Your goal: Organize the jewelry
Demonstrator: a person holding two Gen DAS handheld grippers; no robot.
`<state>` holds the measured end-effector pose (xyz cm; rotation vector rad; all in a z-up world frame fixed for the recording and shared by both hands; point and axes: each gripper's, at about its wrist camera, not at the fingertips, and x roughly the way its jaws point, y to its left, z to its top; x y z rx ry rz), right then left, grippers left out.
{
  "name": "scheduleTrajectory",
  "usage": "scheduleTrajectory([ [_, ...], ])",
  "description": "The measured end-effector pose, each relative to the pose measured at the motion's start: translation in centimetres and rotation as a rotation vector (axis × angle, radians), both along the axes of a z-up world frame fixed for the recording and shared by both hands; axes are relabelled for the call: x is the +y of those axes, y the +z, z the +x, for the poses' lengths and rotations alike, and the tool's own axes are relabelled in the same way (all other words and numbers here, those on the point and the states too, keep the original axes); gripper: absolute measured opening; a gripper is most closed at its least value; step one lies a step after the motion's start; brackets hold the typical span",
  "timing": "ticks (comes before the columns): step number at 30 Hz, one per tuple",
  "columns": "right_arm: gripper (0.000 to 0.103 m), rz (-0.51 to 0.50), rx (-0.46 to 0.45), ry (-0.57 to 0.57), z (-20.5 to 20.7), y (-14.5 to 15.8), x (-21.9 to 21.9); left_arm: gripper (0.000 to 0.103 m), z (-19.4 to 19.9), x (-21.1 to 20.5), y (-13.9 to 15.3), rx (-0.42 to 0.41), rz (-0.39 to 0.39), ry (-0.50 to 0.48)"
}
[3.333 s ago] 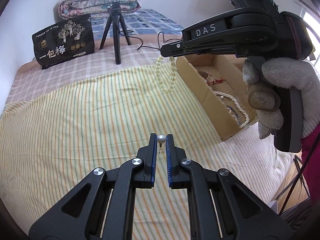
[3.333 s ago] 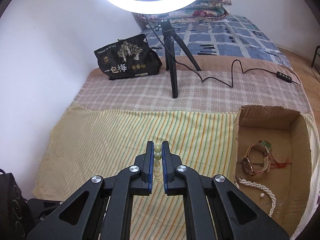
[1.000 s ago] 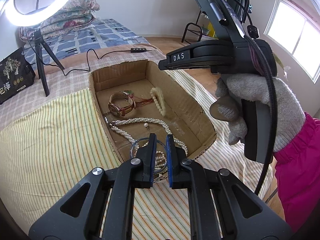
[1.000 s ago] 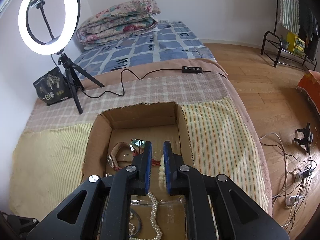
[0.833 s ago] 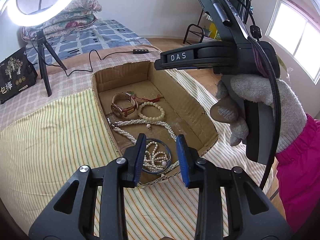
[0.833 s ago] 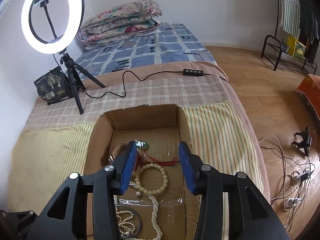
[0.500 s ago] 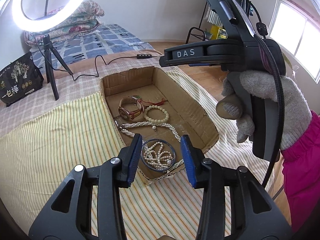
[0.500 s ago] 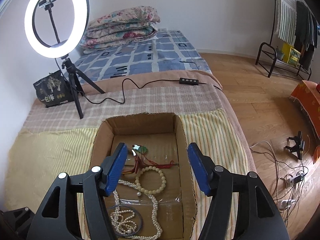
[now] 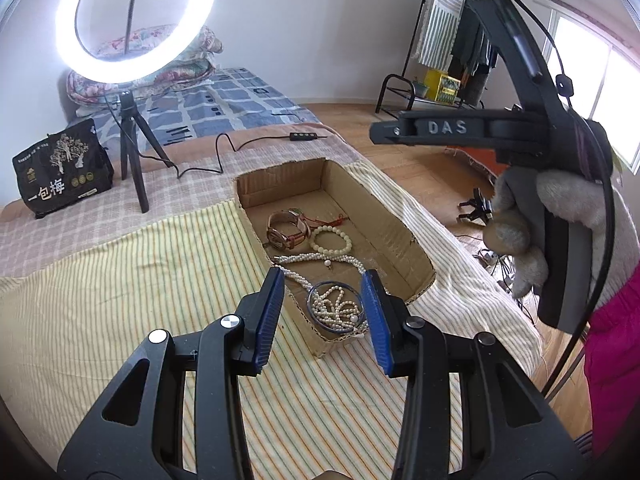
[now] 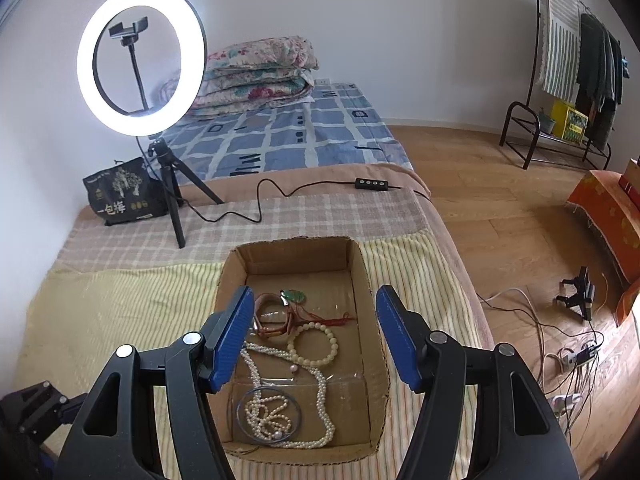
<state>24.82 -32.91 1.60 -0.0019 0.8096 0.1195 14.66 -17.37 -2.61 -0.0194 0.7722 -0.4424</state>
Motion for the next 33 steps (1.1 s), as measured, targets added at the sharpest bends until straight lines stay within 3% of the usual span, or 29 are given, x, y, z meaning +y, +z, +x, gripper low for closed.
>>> scheduleTrajectory([
  [8,0.066,-0.023,-0.029,-0.011,-3.6,1.0,0.8,0.042,-1.8,2.0,2.0,-0.045,-0.007,0.010],
  [10,0.071,-0.020,-0.045,-0.023,-4.6,1.3,0.8,0.055,-2.3,2.5,2.5,-0.062,-0.009,0.016],
  [14,0.076,-0.020,-0.077,-0.037,-6.7,1.9,1.0,0.060,-3.3,3.6,3.4,-0.095,-0.007,0.033],
  [16,0.079,-0.032,-0.090,-0.043,-7.7,2.2,1.3,0.071,-3.6,4.2,3.8,-0.099,-0.009,0.046],
  [19,0.080,-0.057,-0.112,-0.051,-9.1,2.3,1.9,0.078,-4.4,5.0,4.4,-0.126,-0.018,0.064],
  [24,0.080,-0.132,-0.156,-0.055,-11.6,2.1,3.0,0.083,-5.2,6.1,5.2,-0.167,-0.019,0.088],
  [33,0.080,-0.131,-0.225,-0.082,-14.3,2.4,3.3,0.086,-5.9,7.0,5.5,-0.209,-0.011,0.110],
])
